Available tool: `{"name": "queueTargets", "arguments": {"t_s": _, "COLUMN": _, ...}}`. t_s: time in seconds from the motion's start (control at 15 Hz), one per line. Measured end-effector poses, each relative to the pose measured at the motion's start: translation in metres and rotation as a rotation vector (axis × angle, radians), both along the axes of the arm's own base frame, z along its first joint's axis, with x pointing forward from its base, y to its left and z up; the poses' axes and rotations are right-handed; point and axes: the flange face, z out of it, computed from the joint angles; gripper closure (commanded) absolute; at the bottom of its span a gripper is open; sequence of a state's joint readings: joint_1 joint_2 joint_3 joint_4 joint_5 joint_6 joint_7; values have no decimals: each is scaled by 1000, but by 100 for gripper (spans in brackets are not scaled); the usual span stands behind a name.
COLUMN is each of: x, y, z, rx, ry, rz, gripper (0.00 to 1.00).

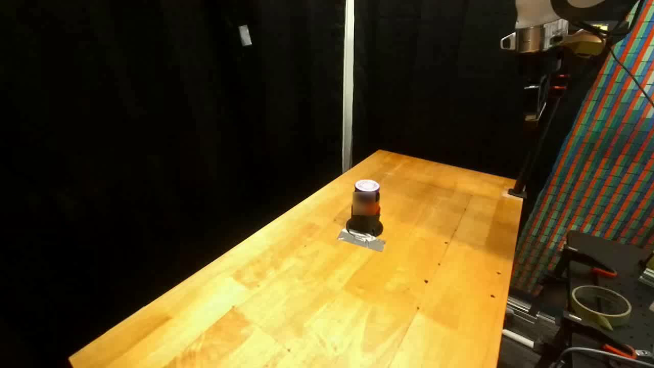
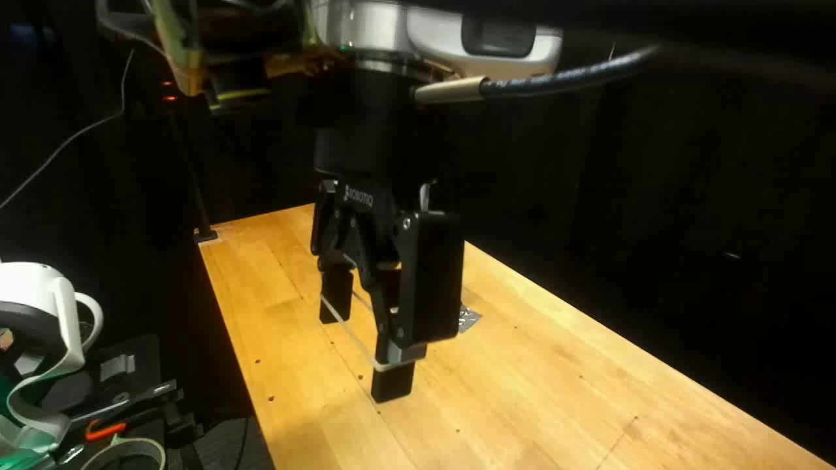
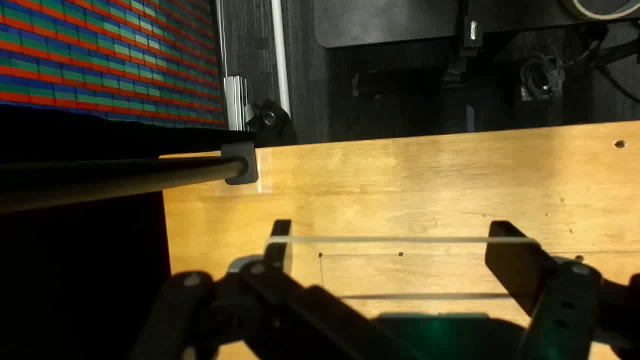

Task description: Put a rubber band on the bottom of the cup

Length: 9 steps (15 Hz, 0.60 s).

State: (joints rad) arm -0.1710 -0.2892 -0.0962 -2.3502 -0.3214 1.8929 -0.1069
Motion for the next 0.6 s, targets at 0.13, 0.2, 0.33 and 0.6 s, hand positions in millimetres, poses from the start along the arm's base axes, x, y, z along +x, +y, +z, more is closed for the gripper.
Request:
{"name": "queueTargets", "arguments": {"t_s": 0.13, "x": 1, "y": 0, "z": 2, "rx": -1, "ry": -5, "rz": 0, "gripper": 0}}
{"name": "queueTargets", "arguments": {"t_s": 0.2, "x": 1, "y": 0, "z": 3, "rx": -2, "ry": -7, "rz": 0, "gripper": 0}}
{"name": "queueTargets", "arguments": {"t_s": 0.33, "x": 1, "y": 0, "z": 3, "rx": -2, "ry": -7, "rz": 0, "gripper": 0}}
{"name": "queueTargets", "arguments": {"t_s": 0.6, "x": 16, "y": 16, "z": 3, "rx": 2, "ry": -6, "rz": 36, "gripper": 0}}
